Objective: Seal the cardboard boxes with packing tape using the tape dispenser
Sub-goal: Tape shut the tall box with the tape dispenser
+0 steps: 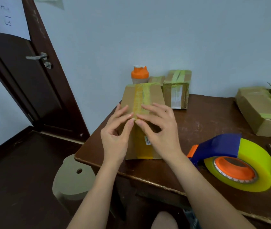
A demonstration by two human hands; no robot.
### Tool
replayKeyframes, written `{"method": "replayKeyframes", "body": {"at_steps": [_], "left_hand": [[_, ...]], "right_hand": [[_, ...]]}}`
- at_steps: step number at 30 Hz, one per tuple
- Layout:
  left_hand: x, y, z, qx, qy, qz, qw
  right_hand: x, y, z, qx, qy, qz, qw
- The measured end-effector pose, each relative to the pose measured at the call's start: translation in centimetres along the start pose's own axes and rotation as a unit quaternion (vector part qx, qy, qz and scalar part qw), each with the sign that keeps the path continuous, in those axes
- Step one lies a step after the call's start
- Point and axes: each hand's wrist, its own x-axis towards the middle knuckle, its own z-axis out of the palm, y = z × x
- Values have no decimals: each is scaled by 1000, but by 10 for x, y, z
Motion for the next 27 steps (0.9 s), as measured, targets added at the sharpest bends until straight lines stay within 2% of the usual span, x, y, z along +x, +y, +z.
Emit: {"method": "replayKeyframes", "body": {"at_steps": [3,7,12,18,23,27], "left_hand": [[0,-8,4,16,24,32,999],[3,-11,7,22,47,56,997],[5,-13,-1,10,11,54,998],[4,-16,-1,-10,9,49,999],[5,-20,-5,-82,-4,18,996],[6,-15,-8,-149,-22,-48,987]], "right_hand": [[-3,5,8,-4,61,-6,998],[-1,1,16,-17,76,8,997],[1,15,-4,72,28,-16,997],[4,20,-8,109,6,-10,994],[4,25,-16,184,-21,24,982],[5,23,-20,272,-44,79,958]]}}
